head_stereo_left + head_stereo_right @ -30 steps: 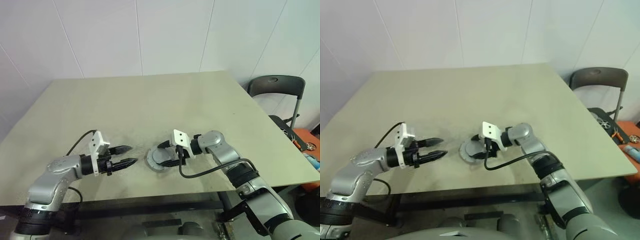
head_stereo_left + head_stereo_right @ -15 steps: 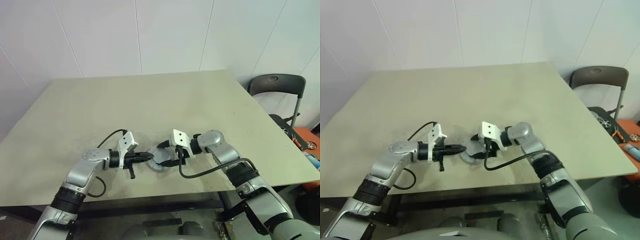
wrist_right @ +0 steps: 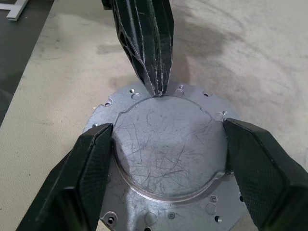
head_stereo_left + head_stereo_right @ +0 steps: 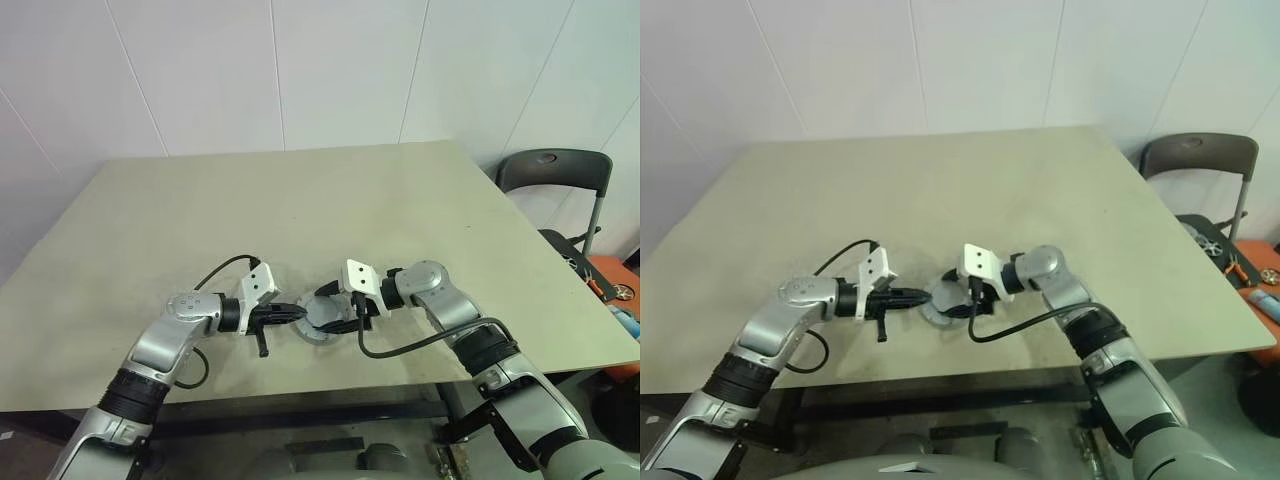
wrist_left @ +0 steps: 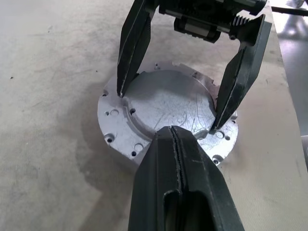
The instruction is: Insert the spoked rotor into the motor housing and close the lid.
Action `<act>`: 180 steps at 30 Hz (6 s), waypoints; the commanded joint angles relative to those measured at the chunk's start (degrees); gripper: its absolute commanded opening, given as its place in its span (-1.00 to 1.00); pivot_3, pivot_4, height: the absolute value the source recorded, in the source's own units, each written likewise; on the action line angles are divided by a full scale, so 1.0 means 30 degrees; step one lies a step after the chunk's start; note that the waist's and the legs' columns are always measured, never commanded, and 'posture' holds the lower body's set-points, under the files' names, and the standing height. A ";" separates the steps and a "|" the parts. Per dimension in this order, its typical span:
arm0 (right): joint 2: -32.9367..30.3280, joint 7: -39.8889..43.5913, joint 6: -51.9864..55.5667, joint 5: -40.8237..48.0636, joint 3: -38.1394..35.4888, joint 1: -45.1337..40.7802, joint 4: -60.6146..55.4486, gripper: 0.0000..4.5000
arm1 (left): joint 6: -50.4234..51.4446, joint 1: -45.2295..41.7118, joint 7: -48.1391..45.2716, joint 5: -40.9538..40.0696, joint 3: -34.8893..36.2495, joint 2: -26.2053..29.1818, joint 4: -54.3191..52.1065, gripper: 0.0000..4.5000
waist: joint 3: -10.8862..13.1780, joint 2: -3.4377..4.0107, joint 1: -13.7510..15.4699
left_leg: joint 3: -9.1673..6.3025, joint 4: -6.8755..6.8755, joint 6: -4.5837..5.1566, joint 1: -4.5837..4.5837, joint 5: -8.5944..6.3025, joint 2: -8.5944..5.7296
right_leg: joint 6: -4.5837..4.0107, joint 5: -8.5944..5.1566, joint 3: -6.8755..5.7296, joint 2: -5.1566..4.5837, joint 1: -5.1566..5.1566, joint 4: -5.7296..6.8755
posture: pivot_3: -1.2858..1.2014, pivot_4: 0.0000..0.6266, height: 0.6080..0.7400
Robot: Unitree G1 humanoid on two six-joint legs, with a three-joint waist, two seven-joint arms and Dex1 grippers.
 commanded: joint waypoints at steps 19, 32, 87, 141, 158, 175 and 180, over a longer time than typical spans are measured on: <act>-0.1643 0.0765 0.6040 0.1984 -0.2399 -0.0120 -0.2472 0.99 | 0.0772 -0.0876 0.0311 0.0271 -0.0245 -0.0416 0.0117 -1.00 | 0.0046 0.0004 0.0067 | -0.0010 0.0025 0.0010 -0.0323 -0.0003 -0.0020 | -0.0008 0.0097 -0.0011 -0.0018 -0.0339 0.0018 | 0.03 -1.00 1.00; -0.1146 -0.4935 2.1397 0.7789 -0.8525 0.0838 -0.4615 0.99 | 0.0971 -0.0781 0.0356 0.0264 -0.0367 -0.0707 -0.0670 -1.00 | 0.0139 -0.0008 0.0530 | -0.0007 0.0072 0.0010 -0.0617 0.0000 -0.0035 | -0.0047 0.0132 -0.0010 -0.0033 -0.0606 0.0032 | 0.03 -1.00 1.00; 0.2880 -1.5077 2.8450 1.8292 -1.4282 0.0204 -0.0555 -0.44 | 0.2239 -0.0062 0.2050 -0.1505 0.2314 -0.1744 -0.1241 -1.00 | 0.0119 0.0003 -0.0588 | 0.0031 0.0163 -0.0007 -0.0644 0.0018 -0.0025 | -0.0074 0.0206 0.0019 -0.0006 -0.0661 0.0139 | 0.03 -1.00 1.00; 0.2826 -1.3819 2.7260 1.4686 -1.1702 -0.1113 -0.0487 -0.44 | 1.1689 0.3815 0.8480 -1.5962 1.1631 -0.0404 -0.4957 1.00 | 0.0125 0.0003 -0.0595 | 0.0068 0.0347 -0.0039 -0.0636 0.0027 -0.0023 | -0.0083 0.0230 0.0040 0.0023 -0.0660 0.0310 | 0.03 -1.00 1.00; 0.0432 -1.0547 2.2937 1.1612 -0.7621 -0.1309 -0.1217 0.96 | 0.7120 0.2784 0.4815 -1.1283 0.9701 0.2237 -0.5060 1.00 | 0.0123 0.0006 -0.0602 | 0.0068 0.0349 -0.0034 -0.0627 0.0027 -0.0018 | -0.0078 0.0234 0.0039 0.0022 -0.0643 0.0299 | 0.03 -1.00 1.00; -0.2332 -0.3943 0.5465 0.3922 -0.1768 0.0857 -0.6738 0.96 | -0.0004 0.3498 0.2000 -0.5019 0.8145 0.3974 -0.4405 1.00 | 0.0136 -0.0007 -0.0482 | 0.0072 0.0307 -0.0031 -0.0643 0.0023 -0.0004 | -0.0077 0.0237 0.0030 0.0023 -0.0629 0.0199 | 0.03 -1.00 1.00; -0.1150 -0.3739 0.5316 0.3107 -0.0767 0.0697 -0.5474 0.96 | -0.1627 0.3898 0.1436 -0.4291 0.7595 0.3417 -0.4125 1.00 | 0.0135 -0.0012 -0.0480 | 0.0062 0.0312 -0.0031 -0.0638 0.0024 -0.0003 | -0.0085 0.0242 0.0026 0.0029 -0.0627 0.0207 | 0.03 -1.00 1.00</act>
